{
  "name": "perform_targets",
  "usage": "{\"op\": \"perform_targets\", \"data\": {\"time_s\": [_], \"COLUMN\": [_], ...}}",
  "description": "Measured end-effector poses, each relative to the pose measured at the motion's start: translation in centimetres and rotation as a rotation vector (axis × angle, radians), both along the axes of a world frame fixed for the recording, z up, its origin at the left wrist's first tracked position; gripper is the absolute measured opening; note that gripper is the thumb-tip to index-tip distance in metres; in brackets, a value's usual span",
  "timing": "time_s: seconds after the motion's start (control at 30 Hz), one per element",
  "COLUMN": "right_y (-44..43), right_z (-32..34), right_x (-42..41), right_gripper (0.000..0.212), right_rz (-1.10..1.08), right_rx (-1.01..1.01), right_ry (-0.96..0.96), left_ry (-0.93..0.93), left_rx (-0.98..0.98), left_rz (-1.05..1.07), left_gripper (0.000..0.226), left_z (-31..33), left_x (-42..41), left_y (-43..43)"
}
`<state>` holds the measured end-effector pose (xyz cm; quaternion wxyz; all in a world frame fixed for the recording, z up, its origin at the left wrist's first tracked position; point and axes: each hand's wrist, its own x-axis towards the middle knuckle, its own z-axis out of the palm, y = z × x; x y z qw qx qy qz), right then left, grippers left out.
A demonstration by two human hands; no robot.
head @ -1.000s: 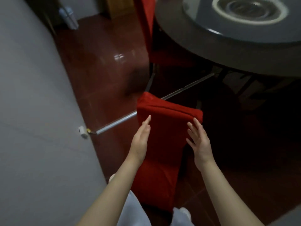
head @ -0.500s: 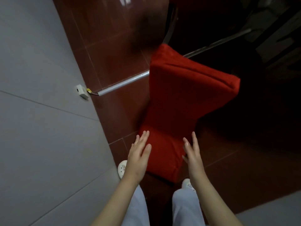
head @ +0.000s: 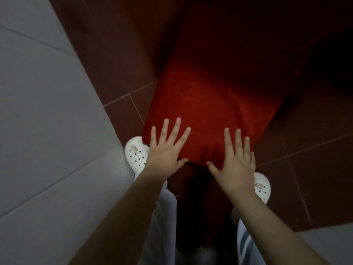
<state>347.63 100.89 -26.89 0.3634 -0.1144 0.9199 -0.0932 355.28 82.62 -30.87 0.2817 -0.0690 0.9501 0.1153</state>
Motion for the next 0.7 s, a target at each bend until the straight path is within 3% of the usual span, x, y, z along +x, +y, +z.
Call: {"op": "perform_targets", "data": {"time_s": [0.2,0.37,0.53,0.7], "right_y": [1.7,1.5,1.6,1.3], "right_z": [-11.4,-15.7,-17.0,-17.1], "right_x": [3.1,5.2,5.8,6.0], "right_gripper": [0.126,0.144,0.145,0.122], "right_rz": [0.251,0.319,0.361,0.67], "right_rx": [0.118,0.214,0.237,0.286], "right_ry": [-0.001,0.081,0.205,0.32], "left_ry": [-0.032,0.396,0.591,0.639], "left_rx": [-0.053,-0.192,-0.275,-0.304], "left_rz": [-0.22,-0.144,-0.238,-0.285], "left_gripper": [0.127,0.061,0.064,0.06], "left_z": [-10.7,-14.7,-17.0,-17.1], "left_x": [2.9,4.3,4.4,3.8], "left_y": [2.8,4.0,3.2,2.5]}}
